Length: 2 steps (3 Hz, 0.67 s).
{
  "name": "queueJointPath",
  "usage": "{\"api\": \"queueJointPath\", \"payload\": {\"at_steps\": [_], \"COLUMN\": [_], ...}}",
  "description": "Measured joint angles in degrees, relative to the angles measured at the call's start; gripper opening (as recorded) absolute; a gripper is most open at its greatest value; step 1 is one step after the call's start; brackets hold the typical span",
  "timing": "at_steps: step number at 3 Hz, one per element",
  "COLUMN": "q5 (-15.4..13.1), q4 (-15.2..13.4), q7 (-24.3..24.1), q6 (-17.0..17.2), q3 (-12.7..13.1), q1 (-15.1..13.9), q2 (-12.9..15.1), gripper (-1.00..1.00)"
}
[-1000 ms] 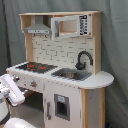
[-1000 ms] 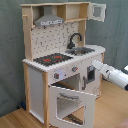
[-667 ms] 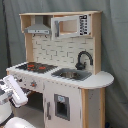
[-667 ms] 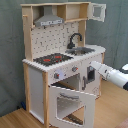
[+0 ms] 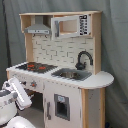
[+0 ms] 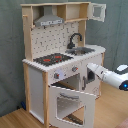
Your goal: Play with the kitchen
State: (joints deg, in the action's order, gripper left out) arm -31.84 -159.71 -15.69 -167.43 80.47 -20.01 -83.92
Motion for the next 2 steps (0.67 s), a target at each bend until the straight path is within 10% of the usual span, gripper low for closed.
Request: {"api": "queueJointPath", "payload": {"at_steps": [2], "q5": [0.21], "q4": [2.7], "q7": [-4.82], "q6": [-7.99], "q3": [0.42], "q1": [-7.38], "q2": [-0.65], "gripper": [1.0]}}
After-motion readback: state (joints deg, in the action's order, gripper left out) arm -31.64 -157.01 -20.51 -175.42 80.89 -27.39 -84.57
